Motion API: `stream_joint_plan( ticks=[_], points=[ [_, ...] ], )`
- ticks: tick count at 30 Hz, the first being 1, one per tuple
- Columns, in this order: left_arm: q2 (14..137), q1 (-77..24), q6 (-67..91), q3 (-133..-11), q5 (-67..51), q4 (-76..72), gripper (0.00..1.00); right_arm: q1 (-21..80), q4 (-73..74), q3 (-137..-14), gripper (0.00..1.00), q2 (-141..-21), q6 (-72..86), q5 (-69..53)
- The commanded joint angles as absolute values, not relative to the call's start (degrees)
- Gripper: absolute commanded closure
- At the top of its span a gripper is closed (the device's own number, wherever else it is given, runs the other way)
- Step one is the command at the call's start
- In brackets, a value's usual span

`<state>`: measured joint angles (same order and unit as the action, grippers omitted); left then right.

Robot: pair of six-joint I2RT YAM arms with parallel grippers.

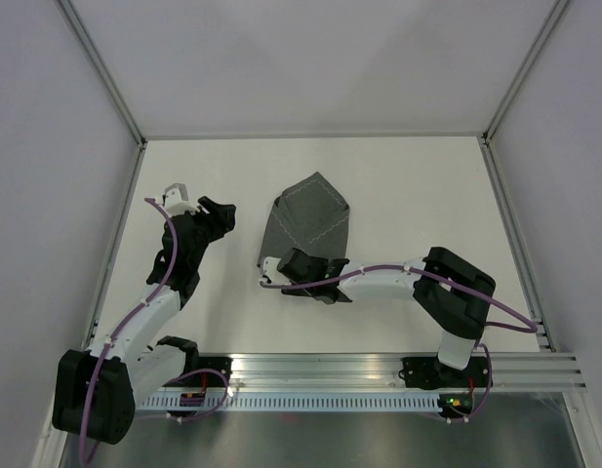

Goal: Fold the napkin, place the utensils inside, and roll it up
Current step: Roll the napkin with the utensil

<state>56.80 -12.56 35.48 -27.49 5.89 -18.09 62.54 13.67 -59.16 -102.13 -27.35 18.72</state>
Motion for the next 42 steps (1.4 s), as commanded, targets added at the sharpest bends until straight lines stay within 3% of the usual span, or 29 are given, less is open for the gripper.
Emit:
stream_joint_plan(
  ticks=[1, 21, 42],
  points=[
    [57.0, -12.1, 33.0, -30.0, 6.4, -18.3, 0.36, 62.8, 8.4, -58.9, 0.4, -103.6, -26.9, 29.4],
    [59.4, -12.0, 32.6, -31.7, 5.5, -17.8, 0.36, 63.7, 6.7, -56.5, 0.45, -105.6, -27.5, 28.5],
    [60.9, -12.0, 31.8, -32.3, 4.4, -17.7, 0.37, 57.3, 12.4, -58.8, 0.67, -107.3, -27.8, 11.3]
  ],
)
